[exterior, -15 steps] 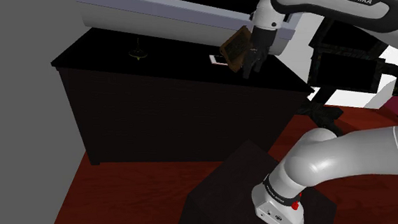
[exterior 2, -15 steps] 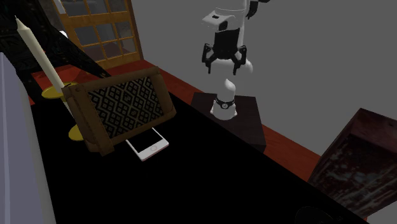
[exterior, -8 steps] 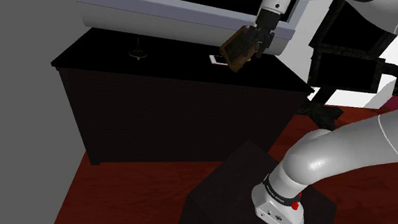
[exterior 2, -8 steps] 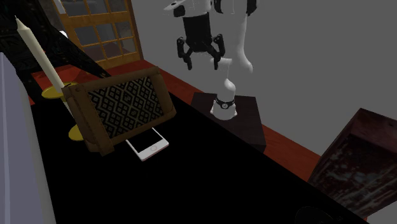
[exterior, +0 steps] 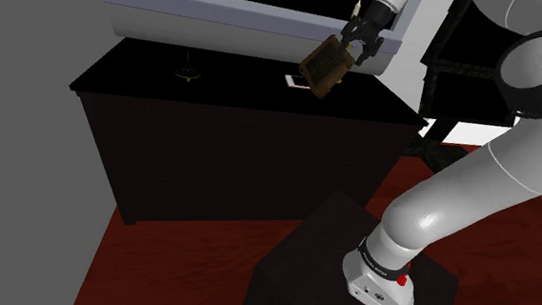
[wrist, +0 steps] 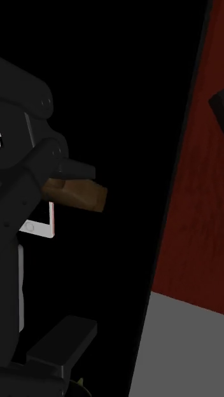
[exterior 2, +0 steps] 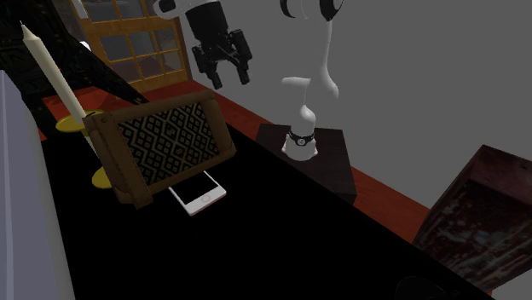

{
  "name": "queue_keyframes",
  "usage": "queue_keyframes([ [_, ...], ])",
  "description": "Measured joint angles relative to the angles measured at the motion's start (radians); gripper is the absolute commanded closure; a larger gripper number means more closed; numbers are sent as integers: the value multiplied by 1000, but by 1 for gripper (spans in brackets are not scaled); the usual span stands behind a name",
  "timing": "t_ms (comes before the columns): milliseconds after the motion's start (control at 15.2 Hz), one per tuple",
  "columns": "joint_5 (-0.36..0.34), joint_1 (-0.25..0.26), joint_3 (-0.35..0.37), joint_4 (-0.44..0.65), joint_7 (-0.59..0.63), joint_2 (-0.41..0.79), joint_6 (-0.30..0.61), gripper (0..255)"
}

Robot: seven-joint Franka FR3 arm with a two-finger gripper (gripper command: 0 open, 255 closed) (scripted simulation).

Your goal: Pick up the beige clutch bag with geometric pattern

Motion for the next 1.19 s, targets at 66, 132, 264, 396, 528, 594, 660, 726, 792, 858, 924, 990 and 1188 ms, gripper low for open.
queue_keyframes([
  [66,28,-11,-26,27,0,22,-10,0],
  [132,56,-23,-52,45,-1,44,-13,0],
  [264,103,-39,-88,88,-1,88,-23,0],
  [396,111,-45,-96,68,-9,90,-6,0],
  [528,110,-45,-94,34,-15,84,21,0],
  [594,108,-46,-94,17,-19,79,34,0],
  [660,106,-46,-91,-1,-20,75,48,0],
  [726,104,-46,-90,-18,-23,70,61,0],
  [792,104,-46,-91,-22,-26,71,65,255],
  [858,104,-47,-91,-25,-28,71,67,255],
  [924,104,-47,-91,-26,-29,71,69,255],
  [990,104,-47,-91,-26,-29,71,69,255],
  [1188,105,-47,-92,-26,-30,72,70,255],
])
